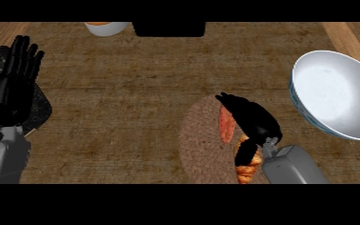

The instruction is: Pick the sweet potato from the placemat and place it in the bowl

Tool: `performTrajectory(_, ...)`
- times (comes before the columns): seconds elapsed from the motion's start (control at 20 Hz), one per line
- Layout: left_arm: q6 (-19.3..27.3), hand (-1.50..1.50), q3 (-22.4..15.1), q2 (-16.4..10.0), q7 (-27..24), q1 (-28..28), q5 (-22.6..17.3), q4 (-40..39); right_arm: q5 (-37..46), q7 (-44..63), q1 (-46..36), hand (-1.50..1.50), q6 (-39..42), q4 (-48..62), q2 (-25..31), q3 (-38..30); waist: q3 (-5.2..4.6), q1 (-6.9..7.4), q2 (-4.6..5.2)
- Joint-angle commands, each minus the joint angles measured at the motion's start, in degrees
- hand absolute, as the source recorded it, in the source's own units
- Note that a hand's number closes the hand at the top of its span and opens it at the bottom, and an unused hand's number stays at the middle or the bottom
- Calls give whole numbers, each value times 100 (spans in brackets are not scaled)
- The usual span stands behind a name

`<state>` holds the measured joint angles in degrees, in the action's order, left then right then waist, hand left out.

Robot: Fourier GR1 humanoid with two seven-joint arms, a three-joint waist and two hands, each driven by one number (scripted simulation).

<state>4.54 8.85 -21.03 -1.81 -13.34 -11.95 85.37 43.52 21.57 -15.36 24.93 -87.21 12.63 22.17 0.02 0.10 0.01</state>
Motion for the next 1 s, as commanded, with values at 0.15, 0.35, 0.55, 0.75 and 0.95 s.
performTrajectory(0.15,-54,0,59,140,4,-197,275,-182,407,18,-246,-150,61,594,-485,-166,-2,-2,0)
performTrajectory(0.35,-411,0,412,-39,27,105,-44,25,485,107,-54,-150,178,479,-375,-319,-3,-6,-6)
performTrajectory(0.55,-279,0,353,121,352,-45,40,177,739,-287,-319,-150,-213,1354,-575,-473,-1,8,-2)
performTrajectory(0.75,-167,0,224,295,-72,-408,291,-445,870,-1414,-553,150,-965,2010,-300,-596,0,9,17)
performTrajectory(0.95,-612,0,558,-80,110,50,21,94,966,-1355,-138,150,-940,1212,-253,-584,-2,-1,-7)
